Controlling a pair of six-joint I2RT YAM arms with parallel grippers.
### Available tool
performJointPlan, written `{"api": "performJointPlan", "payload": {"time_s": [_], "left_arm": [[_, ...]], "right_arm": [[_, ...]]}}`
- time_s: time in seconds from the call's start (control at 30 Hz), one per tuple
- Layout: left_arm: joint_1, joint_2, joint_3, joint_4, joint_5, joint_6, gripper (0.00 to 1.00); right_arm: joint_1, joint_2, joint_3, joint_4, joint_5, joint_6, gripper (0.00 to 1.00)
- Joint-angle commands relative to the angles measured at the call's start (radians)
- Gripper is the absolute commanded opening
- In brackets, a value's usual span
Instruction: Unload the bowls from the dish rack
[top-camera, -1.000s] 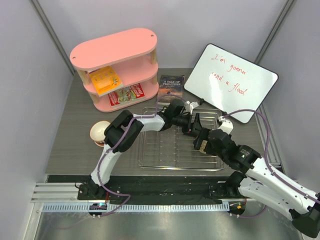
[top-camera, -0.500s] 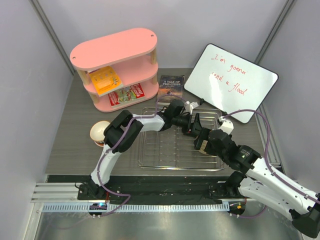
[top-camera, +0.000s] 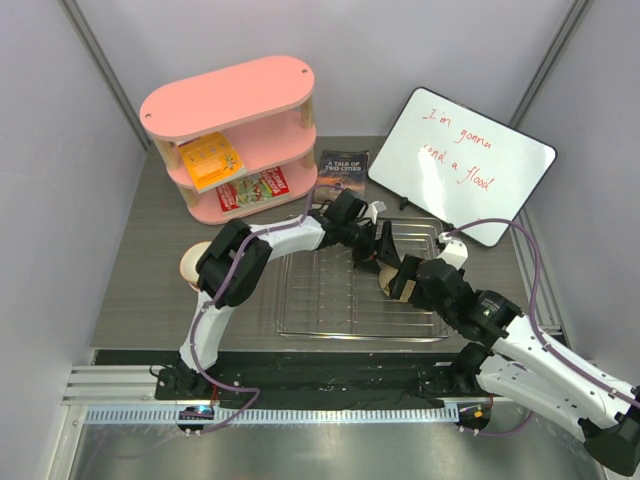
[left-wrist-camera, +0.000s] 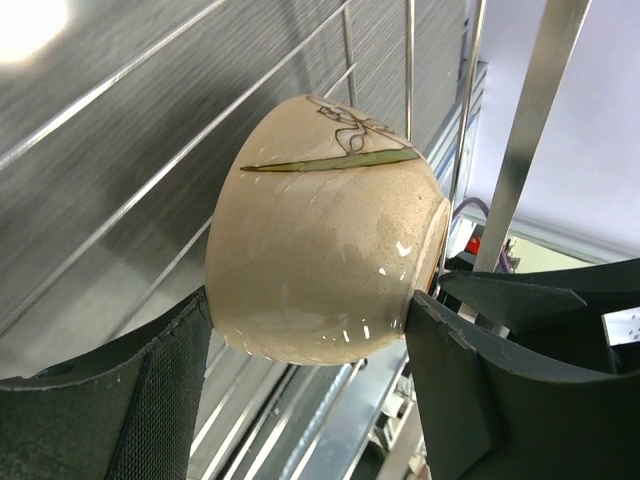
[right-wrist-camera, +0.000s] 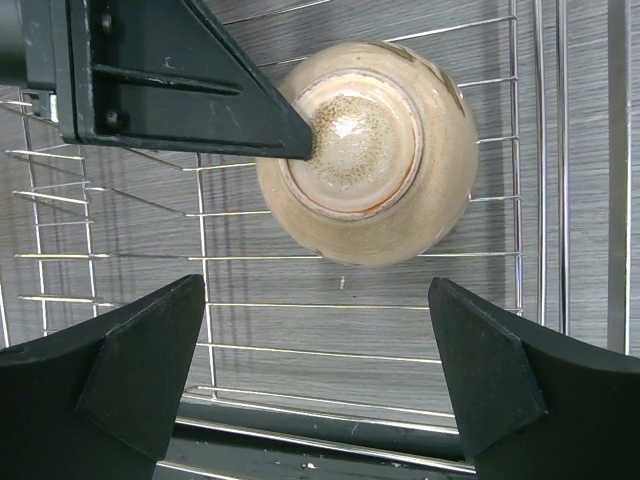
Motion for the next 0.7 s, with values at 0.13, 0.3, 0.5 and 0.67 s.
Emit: {"api": "performJointPlan", "payload": {"time_s": [0.13, 0.3, 0.5, 0.67], "left_arm": [[0.005, -0.086, 0.097, -0.419, -0.199, 0.112, 0.00], [0.005, -0.100, 0.210, -0.567, -0.303, 0.189, 0.00], [0.005, -0.085, 0.334, -0.737, -0.399, 0.260, 0.00], [-0.001, -0.103, 0.373, -0.784, -0.461, 0.290, 0.00]], "right_arm": [[-0.003, -0.022, 0.055, -0.032, 0.052, -0.002, 1.00], [-0.004, -0.028, 0.055, -0.038, 0.055, 0.005, 1.00], [-0.006, -0.034, 0.057, -0.046, 0.061, 0.012, 1.00], [-0.006, -0.036, 0.054, -0.051, 0.070, 0.015, 1.00]]}}
